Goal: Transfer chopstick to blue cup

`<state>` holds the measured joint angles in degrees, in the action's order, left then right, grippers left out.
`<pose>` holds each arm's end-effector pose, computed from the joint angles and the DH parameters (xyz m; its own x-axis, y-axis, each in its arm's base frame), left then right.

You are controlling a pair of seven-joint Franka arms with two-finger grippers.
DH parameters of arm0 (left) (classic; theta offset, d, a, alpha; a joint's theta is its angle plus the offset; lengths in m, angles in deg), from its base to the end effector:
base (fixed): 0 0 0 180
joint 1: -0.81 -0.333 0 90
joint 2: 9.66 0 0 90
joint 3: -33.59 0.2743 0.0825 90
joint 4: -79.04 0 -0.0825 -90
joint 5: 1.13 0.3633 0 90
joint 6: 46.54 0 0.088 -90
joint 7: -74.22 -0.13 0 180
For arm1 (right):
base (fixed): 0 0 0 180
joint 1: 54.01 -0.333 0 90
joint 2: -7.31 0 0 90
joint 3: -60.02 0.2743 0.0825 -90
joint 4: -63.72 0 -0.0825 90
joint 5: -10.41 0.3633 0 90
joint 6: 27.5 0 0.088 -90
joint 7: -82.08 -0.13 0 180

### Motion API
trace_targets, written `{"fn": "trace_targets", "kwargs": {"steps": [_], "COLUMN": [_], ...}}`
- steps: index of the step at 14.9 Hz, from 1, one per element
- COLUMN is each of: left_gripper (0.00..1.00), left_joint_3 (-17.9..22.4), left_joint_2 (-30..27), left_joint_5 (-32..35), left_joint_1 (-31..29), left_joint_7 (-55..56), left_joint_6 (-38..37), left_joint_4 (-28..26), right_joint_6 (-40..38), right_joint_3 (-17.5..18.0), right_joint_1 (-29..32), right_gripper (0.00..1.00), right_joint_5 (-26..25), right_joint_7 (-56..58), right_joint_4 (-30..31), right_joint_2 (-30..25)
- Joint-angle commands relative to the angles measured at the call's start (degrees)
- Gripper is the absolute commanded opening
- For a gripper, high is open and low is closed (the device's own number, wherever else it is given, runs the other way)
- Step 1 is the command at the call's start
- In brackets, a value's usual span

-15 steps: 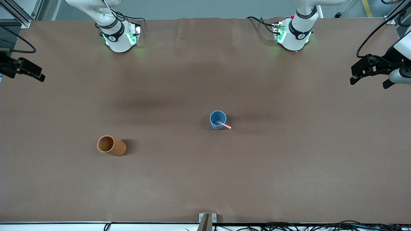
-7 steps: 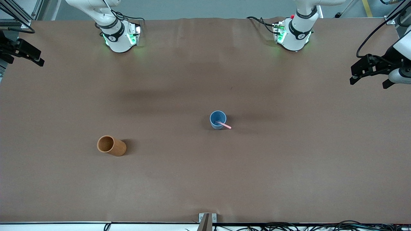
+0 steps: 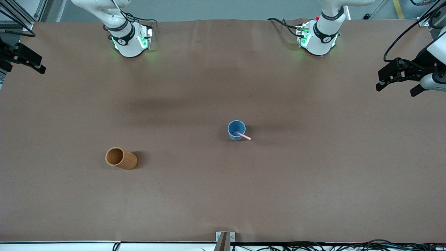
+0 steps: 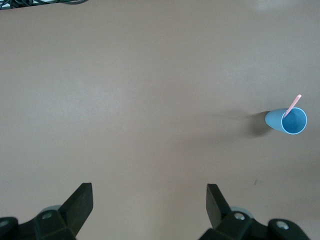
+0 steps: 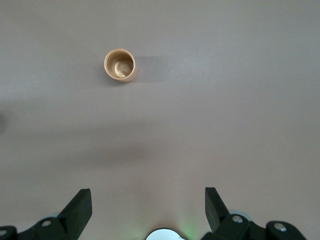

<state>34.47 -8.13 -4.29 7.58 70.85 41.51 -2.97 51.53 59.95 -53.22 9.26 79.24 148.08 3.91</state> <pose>0.5358 -0.0628 0.6054 0.9833 -0.1624 0.0817 -0.1667 -0.9848 0.0496 0.4954 -0.0104 0.6174 0.9971 -0.0683 -0.0326 -0.0676 -0.9975 0.0214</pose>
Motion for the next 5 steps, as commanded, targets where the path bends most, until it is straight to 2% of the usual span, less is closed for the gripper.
{"fn": "trace_targets", "kwargs": {"steps": [1,5], "left_gripper": [1.0,1.0], "left_joint_3": [-0.3,-0.3], "left_joint_2": [0.1,0.1], "left_joint_5": [-0.8,-0.6], "left_joint_1": [-0.5,-0.3], "left_joint_7": [-0.1,-0.1], "left_joint_6": [-0.4,-0.4], "left_joint_4": [0.7,0.6], "right_joint_6": [-0.5,-0.5], "right_joint_3": [-0.4,-0.2], "right_joint_1": [0.2,0.3], "right_gripper": [1.0,1.0], "right_joint_5": [0.7,1.6], "right_joint_7": [1.1,3.6], "right_joint_4": [-5.1,-5.6], "right_joint_2": [4.4,5.0]}}
